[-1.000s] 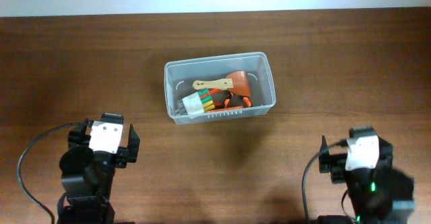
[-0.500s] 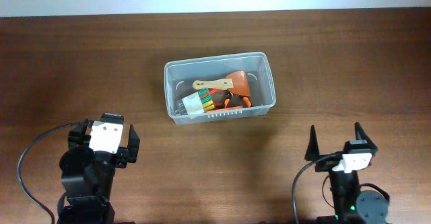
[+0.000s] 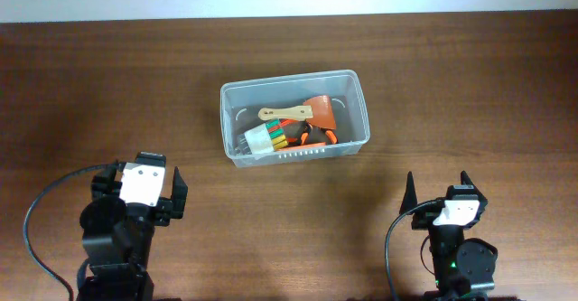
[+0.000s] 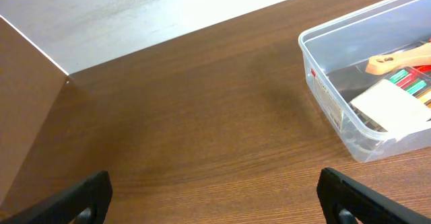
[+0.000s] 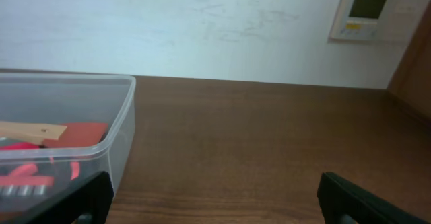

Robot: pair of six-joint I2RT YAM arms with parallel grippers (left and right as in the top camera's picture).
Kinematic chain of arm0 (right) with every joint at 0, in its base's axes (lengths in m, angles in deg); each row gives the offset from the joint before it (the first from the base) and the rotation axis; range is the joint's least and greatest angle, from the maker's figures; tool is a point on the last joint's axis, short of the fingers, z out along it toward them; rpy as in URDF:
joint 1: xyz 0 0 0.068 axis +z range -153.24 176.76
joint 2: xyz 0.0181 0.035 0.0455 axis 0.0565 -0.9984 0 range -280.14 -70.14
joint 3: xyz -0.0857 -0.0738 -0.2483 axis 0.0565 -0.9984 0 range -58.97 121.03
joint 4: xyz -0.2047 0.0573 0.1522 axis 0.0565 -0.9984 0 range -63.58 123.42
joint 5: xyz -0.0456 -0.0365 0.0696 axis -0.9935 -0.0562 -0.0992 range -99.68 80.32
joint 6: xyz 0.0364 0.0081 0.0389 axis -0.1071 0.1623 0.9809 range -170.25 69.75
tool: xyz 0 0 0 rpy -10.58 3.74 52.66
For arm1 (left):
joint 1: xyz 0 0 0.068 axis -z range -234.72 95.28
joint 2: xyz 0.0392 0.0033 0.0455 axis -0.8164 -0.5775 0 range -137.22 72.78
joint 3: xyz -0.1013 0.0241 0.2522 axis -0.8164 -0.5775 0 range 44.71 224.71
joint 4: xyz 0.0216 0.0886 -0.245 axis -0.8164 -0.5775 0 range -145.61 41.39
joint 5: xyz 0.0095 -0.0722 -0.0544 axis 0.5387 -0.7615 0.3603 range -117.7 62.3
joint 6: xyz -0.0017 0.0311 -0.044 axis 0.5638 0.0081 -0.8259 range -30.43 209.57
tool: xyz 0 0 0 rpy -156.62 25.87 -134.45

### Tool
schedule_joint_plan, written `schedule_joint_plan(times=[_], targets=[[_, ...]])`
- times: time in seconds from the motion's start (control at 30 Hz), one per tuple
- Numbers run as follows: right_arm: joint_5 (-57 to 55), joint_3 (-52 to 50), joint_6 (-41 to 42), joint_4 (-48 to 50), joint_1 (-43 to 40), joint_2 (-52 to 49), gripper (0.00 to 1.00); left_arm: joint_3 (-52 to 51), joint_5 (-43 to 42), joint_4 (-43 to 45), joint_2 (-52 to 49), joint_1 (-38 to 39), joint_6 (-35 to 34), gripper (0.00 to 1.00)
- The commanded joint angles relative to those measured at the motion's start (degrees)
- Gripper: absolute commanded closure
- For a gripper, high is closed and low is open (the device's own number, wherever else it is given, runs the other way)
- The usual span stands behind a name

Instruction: Pack container

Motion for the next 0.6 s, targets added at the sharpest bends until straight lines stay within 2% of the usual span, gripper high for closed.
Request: schedule_joint_plan(times=[0.0, 0.57], targets=[[-2.12, -0.57, 1.95, -0.02, 0.59, 0.61, 0.01, -0.59, -0.85, 0.11, 0.44, -0.04, -0.76, 0.01], [-1.66, -0.57, 2.27, 0.11, 0.59, 0.59, 0.01, -0.59, -0.85, 0.11, 0.44, -0.04, -0.76, 0.01]])
